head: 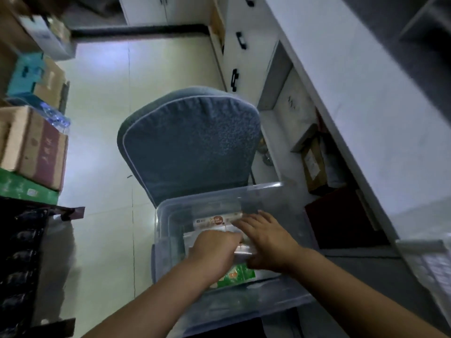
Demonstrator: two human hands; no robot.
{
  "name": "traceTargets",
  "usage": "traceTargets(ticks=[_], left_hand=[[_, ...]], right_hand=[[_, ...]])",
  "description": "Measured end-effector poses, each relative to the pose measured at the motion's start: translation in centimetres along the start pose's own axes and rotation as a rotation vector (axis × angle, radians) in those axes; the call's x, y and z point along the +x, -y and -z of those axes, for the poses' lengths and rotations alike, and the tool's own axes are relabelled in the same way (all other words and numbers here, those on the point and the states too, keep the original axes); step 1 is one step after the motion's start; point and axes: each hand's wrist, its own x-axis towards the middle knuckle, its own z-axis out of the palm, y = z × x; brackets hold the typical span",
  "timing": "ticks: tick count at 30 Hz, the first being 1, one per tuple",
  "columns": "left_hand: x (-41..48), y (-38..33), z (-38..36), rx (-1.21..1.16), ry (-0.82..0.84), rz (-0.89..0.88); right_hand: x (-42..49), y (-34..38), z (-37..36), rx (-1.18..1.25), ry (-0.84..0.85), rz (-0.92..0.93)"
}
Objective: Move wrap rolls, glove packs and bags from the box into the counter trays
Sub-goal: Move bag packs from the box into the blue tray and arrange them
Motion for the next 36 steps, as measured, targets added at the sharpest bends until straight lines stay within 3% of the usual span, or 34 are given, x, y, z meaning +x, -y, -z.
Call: traceTargets(ticks=[10,15,22,25,28,33,36], left_hand=[[2.3,-7.4,9.0,0.079,0.046,-0.236],[4.4,-12.2,14.2,0.0,0.149,-0.33],[5.5,-25.5,15.4,-0.63,0.127,-0.524],[4.8,-32.8,13.3,-0.746,0.153,-0.581],[3.8,-39.6,10.4,-0.692,0.216,-0.653],[2.5,-49.5,4.7,-0.482,0.106,-0.735],[2.2,-54.2,0.8,-0.328,0.123,-0.775]], right_hand=[[-11.1,0.3,7.6,-0.027,-0.148,-0.383],[-20.2,-0.5,10.9,0.179,-0.179,-0.632],[-33.6,-0.9,13.0,0.401,-0.439,-0.914],[-39.9,-1.1,12.8,0.398,-0.567,-0.997],[-46.5,-1.6,11.7,0.382,-0.606,-1.097],[-58.2,-2.9,8.1,0.299,-0.617,-1.263],[-64.4,-3.4,6.2,0.257,-0.667,-1.399]])
